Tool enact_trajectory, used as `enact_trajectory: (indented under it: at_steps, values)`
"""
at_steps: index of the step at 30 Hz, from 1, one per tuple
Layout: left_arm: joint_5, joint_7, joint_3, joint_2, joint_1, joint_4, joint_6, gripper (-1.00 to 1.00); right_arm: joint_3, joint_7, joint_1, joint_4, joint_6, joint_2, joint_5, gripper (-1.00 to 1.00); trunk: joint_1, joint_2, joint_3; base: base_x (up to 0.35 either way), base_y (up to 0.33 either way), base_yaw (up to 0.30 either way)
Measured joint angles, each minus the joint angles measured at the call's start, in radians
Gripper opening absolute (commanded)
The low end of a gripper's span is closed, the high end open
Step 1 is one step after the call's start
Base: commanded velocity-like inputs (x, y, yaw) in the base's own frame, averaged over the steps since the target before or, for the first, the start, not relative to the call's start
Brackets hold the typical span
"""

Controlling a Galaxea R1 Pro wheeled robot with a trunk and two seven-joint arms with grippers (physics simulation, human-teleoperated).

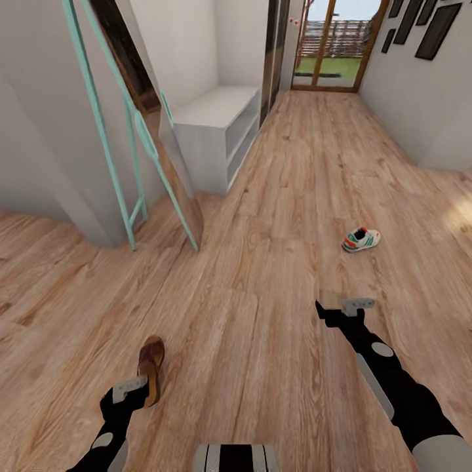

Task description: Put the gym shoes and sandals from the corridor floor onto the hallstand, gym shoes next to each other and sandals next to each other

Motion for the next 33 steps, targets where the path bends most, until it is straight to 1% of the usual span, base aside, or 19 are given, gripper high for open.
enact_trajectory:
  at_steps: [14, 19, 24, 33]
  values:
    - [-0.001, -0.001, -0.006, 0.000, 0.000, 0.000, 0.000, 1.00, 0.000, 0.000, 0.000, -0.002, 0.001, 0.000, 0.000, 1.00, 0.006, -0.003, -0.075, 0.000, 0.000, -0.152]
    - [-0.001, -0.002, -0.007, 0.000, 0.000, 0.000, -0.001, 1.00, 0.000, 0.000, 0.000, -0.002, 0.001, 0.000, 0.000, 1.00, 0.006, -0.003, -0.081, 0.000, 0.000, -0.170]
    - [-0.001, -0.002, -0.009, 0.001, 0.000, -0.001, -0.004, 1.00, 0.000, 0.000, 0.000, -0.002, 0.002, 0.000, 0.000, 1.00, 0.006, -0.003, -0.084, 0.000, 0.000, -0.062]
    - [-0.001, -0.001, -0.010, 0.006, 0.000, 0.005, -0.006, 1.00, 0.000, 0.000, 0.000, -0.002, 0.001, 0.000, 0.000, 1.00, 0.010, -0.005, -0.123, 0.000, 0.000, -0.009]
